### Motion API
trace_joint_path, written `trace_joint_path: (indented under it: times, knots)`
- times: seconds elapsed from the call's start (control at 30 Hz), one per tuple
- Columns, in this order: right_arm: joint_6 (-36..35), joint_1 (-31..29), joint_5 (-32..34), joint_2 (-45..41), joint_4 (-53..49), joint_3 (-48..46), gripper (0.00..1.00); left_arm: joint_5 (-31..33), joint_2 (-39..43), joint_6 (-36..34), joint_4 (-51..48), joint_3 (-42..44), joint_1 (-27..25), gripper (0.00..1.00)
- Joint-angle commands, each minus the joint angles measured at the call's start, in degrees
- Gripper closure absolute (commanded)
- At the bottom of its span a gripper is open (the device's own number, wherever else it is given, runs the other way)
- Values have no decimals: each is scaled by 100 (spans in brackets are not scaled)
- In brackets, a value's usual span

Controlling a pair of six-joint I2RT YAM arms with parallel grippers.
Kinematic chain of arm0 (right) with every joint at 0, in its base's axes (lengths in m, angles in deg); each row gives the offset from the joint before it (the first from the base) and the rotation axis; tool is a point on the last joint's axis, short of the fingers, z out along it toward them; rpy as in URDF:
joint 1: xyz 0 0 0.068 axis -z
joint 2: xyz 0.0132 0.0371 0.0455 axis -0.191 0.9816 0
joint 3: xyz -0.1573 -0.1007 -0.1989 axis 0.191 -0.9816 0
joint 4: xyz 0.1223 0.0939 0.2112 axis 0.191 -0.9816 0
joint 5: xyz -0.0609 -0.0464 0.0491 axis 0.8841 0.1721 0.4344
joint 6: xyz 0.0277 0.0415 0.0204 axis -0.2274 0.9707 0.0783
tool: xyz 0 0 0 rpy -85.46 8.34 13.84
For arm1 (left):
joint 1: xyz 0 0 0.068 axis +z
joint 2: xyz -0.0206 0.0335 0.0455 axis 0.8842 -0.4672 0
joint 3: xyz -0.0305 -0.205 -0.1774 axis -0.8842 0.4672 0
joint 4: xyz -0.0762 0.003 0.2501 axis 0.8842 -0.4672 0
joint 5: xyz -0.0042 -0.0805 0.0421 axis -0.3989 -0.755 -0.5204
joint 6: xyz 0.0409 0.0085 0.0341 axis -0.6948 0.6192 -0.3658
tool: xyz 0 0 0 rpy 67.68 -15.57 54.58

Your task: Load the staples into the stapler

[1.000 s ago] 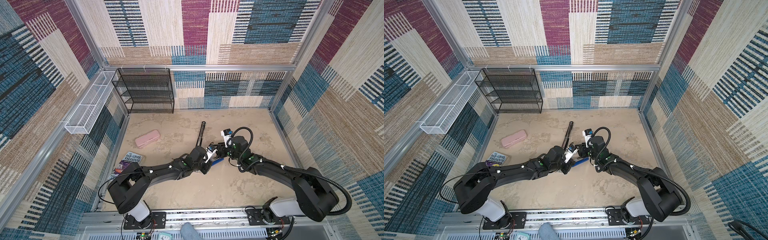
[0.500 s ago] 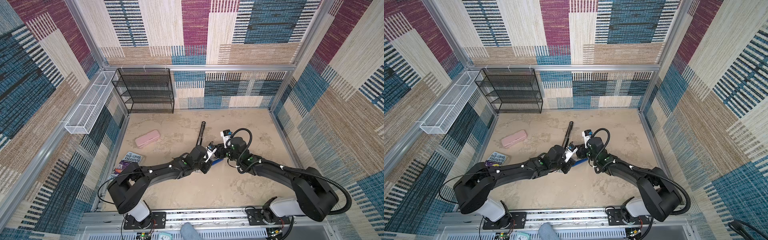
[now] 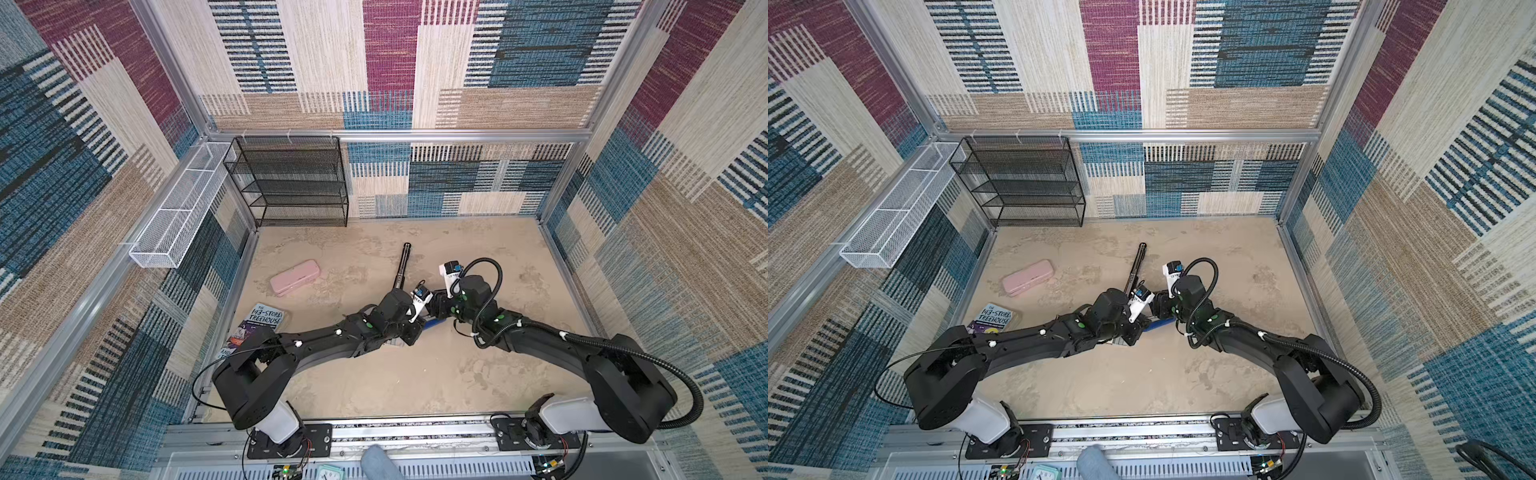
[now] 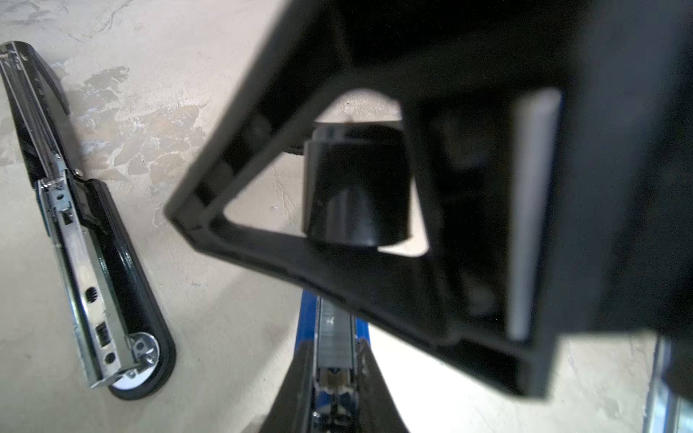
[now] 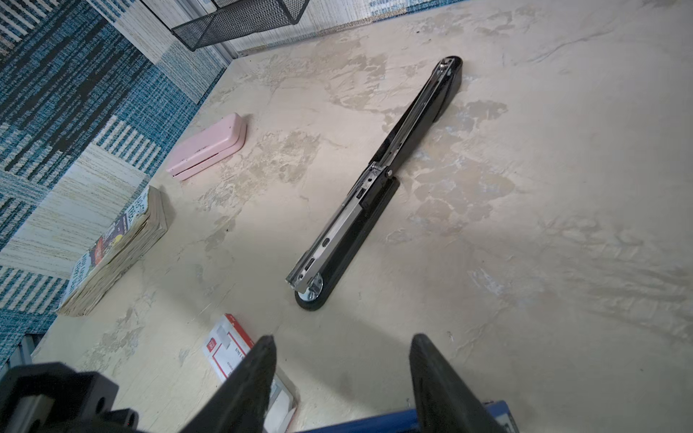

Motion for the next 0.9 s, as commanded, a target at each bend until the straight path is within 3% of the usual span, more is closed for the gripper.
trace_joint_path:
  times: [0.0, 0.27, 0.6, 0.87]
  knots:
    - [-31, -95, -544, -28, 127, 90, 39, -10, 6, 105, 234, -155, 8, 97]
    - [52, -140, -505, 26, 114, 142, 38, 31, -47, 123, 87, -290, 9, 97]
    - [189, -140, -3, -143, -56, 210, 28, 122, 47, 97, 144, -124, 47, 97]
    - [145, -139, 23, -416, -32, 102, 22, 131, 19, 132, 180, -35, 95, 97]
